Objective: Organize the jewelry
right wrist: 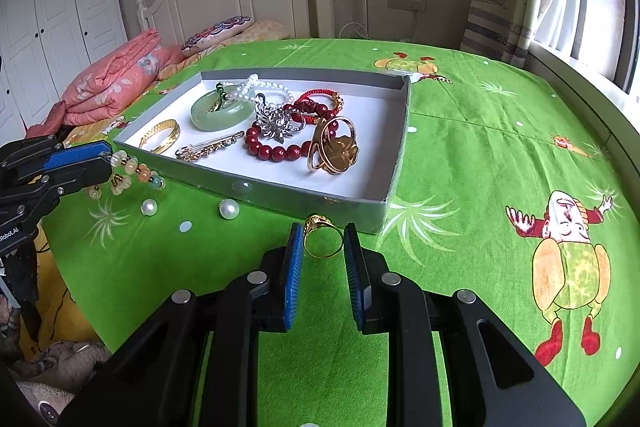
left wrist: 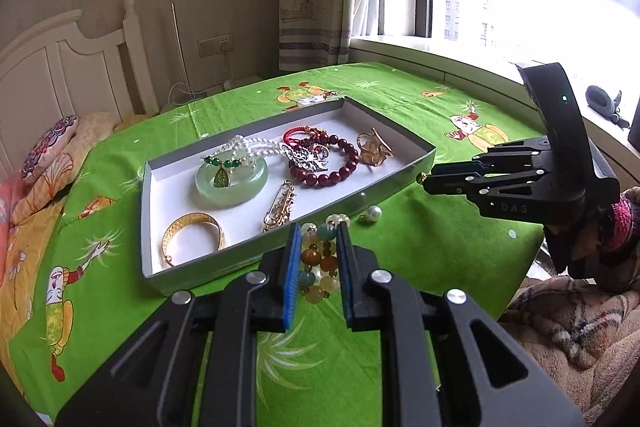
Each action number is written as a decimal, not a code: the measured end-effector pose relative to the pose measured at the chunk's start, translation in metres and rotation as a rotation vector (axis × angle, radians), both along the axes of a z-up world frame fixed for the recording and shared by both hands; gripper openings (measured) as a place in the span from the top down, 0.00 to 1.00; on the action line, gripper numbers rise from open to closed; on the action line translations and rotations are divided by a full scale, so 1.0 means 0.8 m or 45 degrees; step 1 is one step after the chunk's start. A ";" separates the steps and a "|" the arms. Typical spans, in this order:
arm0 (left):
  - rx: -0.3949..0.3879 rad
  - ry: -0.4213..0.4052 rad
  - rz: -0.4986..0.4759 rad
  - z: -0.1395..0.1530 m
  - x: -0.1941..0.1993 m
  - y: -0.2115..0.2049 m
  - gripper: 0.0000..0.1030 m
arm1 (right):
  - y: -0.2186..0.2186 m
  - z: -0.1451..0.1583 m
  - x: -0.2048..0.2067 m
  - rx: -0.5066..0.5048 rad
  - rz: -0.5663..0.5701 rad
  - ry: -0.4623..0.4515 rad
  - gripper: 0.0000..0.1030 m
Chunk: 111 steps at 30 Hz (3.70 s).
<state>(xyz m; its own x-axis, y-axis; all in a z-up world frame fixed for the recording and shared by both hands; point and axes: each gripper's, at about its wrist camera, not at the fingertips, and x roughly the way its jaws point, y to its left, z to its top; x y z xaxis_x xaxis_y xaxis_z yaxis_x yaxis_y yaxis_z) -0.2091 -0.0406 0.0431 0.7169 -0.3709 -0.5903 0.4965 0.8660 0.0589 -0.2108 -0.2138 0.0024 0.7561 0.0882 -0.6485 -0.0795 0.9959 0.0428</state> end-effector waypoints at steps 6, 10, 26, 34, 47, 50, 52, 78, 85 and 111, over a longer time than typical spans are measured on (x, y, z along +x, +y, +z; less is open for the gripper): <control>-0.003 -0.034 0.000 0.016 -0.001 -0.002 0.84 | 0.001 0.012 -0.005 0.006 0.006 -0.030 0.79; -0.012 -0.053 0.009 0.027 0.005 0.000 0.84 | 0.004 0.018 -0.007 -0.001 0.016 -0.044 0.79; -0.047 0.093 -0.062 0.011 0.013 0.001 0.73 | 0.012 0.028 -0.003 -0.011 0.051 -0.059 0.79; 0.091 0.175 -0.050 -0.051 0.004 -0.007 0.59 | 0.015 0.023 -0.001 -0.007 0.059 -0.042 0.79; 0.043 -0.024 -0.015 0.016 0.002 0.001 0.91 | 0.017 0.036 -0.005 -0.007 0.074 -0.081 0.79; 0.040 -0.060 -0.017 0.034 0.006 -0.002 0.91 | 0.018 0.041 -0.005 -0.012 0.075 -0.092 0.79; 0.041 -0.078 -0.019 0.043 0.009 -0.002 0.91 | 0.019 0.043 -0.004 -0.016 0.076 -0.097 0.79; 0.119 -0.027 -0.027 0.048 0.109 -0.051 0.91 | -0.008 0.057 0.127 -0.034 0.036 -0.038 0.79; 0.125 0.018 0.017 0.027 0.130 -0.045 0.91 | -0.006 0.047 0.165 -0.118 -0.002 -0.011 0.79; 0.015 -0.106 0.513 0.020 0.051 0.071 0.02 | -0.036 0.074 0.050 0.085 -0.035 -0.181 0.16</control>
